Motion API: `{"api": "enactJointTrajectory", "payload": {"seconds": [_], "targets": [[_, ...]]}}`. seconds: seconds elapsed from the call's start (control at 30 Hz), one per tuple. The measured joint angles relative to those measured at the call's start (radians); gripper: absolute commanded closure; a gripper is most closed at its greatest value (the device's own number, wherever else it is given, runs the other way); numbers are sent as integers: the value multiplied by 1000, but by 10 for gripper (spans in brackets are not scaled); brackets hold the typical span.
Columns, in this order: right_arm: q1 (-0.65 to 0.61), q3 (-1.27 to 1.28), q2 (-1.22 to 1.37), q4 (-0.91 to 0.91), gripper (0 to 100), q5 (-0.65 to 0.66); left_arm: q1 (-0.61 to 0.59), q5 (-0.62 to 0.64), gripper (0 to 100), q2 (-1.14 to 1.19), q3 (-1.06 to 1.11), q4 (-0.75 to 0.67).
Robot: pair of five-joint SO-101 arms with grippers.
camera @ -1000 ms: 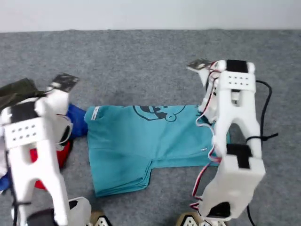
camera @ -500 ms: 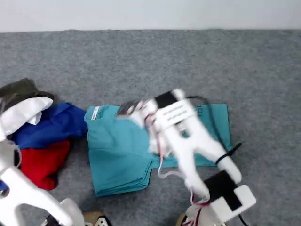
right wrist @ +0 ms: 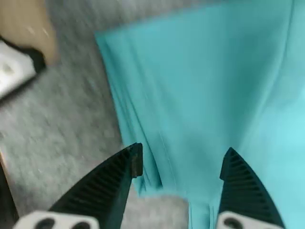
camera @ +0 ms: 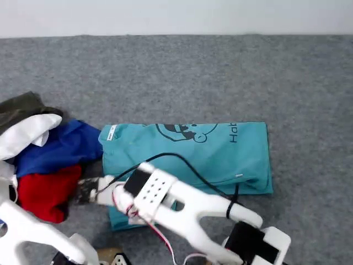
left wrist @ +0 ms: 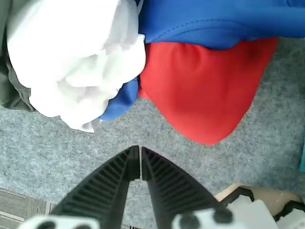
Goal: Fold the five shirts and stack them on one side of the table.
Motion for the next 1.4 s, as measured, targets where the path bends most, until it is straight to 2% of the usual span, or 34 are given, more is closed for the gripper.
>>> {"api": "enactJointTrajectory", "payload": {"seconds": [0.2,0.53,0.77,0.93,1.17,1.4], "targets": [[-78,0,121,-66,728,-17,0,0,982,0,0,-3],[-84,-29,273,-143,741,-41,0,0,982,0,0,-3],[-74,-141,345,-95,955,-41,0,0,982,0,0,-15],[-69,-218,390,-68,968,-41,0,0,982,0,0,-15],[2,-258,379,-12,988,31,0,0,982,0,0,-15],[137,-407,358,95,988,120,0,0,982,0,0,-15]]}}
